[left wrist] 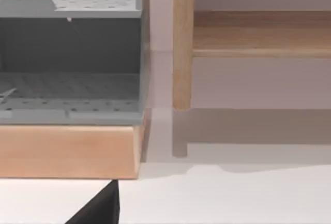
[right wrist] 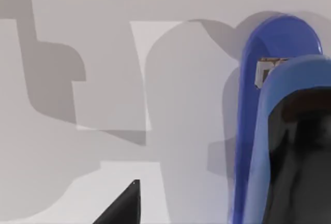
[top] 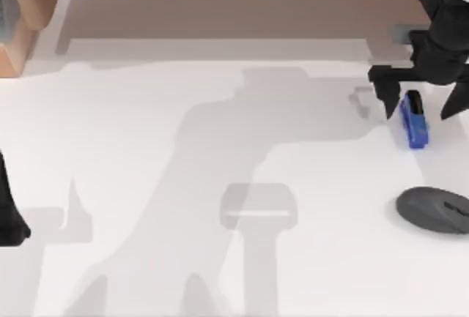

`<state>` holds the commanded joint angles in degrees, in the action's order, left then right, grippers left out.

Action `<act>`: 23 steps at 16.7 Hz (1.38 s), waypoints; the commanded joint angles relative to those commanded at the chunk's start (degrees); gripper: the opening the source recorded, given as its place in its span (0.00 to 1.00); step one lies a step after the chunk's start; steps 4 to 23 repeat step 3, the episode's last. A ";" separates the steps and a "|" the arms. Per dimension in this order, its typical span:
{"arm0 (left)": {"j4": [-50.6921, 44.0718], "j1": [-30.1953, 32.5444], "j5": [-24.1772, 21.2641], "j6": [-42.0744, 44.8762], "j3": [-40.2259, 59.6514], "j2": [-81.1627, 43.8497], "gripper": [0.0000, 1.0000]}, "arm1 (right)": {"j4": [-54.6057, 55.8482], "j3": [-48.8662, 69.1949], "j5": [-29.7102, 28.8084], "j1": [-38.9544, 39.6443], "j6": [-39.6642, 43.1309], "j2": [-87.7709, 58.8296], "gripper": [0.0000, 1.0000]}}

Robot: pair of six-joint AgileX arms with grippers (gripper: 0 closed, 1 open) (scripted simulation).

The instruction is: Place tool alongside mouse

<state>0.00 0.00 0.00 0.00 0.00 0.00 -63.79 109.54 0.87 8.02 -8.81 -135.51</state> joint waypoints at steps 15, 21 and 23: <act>0.00 0.00 0.00 0.00 0.00 0.00 1.00 | 0.00 0.00 0.00 0.00 0.00 0.00 1.00; 0.00 0.00 0.00 0.00 0.00 0.00 1.00 | 0.00 0.00 0.00 0.00 0.00 0.00 1.00; 0.00 0.00 0.00 0.00 0.00 0.00 1.00 | 0.00 0.00 0.00 0.00 0.00 0.00 1.00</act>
